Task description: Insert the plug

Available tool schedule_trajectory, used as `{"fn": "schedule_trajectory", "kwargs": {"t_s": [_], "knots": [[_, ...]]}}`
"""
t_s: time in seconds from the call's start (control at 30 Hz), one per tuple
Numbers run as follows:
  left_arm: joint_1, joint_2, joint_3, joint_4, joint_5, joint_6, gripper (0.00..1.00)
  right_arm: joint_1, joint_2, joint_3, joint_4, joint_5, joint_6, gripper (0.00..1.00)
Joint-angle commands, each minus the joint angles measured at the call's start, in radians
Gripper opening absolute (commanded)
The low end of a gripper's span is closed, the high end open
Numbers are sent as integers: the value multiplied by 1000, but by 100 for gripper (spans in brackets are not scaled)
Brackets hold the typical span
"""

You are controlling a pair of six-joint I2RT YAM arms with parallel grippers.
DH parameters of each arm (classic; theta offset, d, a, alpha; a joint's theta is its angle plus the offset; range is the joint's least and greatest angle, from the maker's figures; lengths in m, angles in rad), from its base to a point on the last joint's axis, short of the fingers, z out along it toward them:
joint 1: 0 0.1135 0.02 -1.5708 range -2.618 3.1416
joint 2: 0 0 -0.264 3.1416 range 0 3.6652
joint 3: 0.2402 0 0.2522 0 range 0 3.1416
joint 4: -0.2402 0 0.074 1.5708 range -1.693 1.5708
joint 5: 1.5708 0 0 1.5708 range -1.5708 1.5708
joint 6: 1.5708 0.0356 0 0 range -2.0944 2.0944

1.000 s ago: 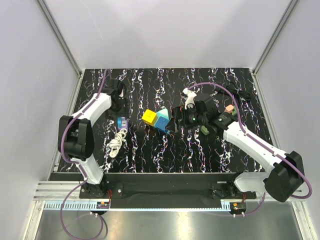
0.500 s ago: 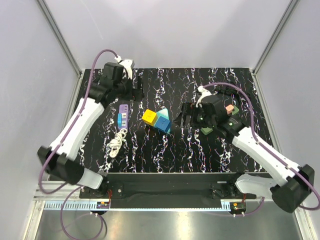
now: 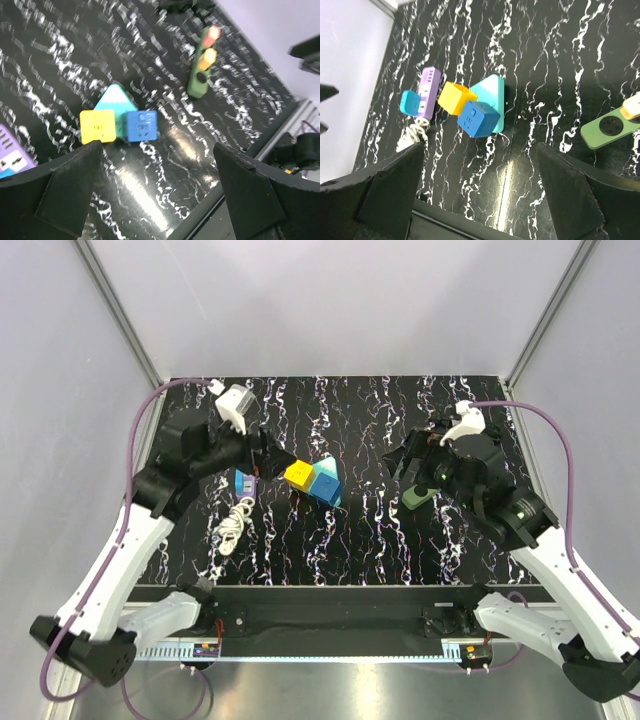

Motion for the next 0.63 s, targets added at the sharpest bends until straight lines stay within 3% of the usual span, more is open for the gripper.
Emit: {"fn": "schedule_trajectory", "kwargs": {"t_s": [0.0,0.6], "knots": [[3,-82,-50,130,55,-11,99,-3,-19,33,-5,64,5,100],[3,-169,-124,168,25,-39,99,-4,-102,24,46,90,14,100]]}}
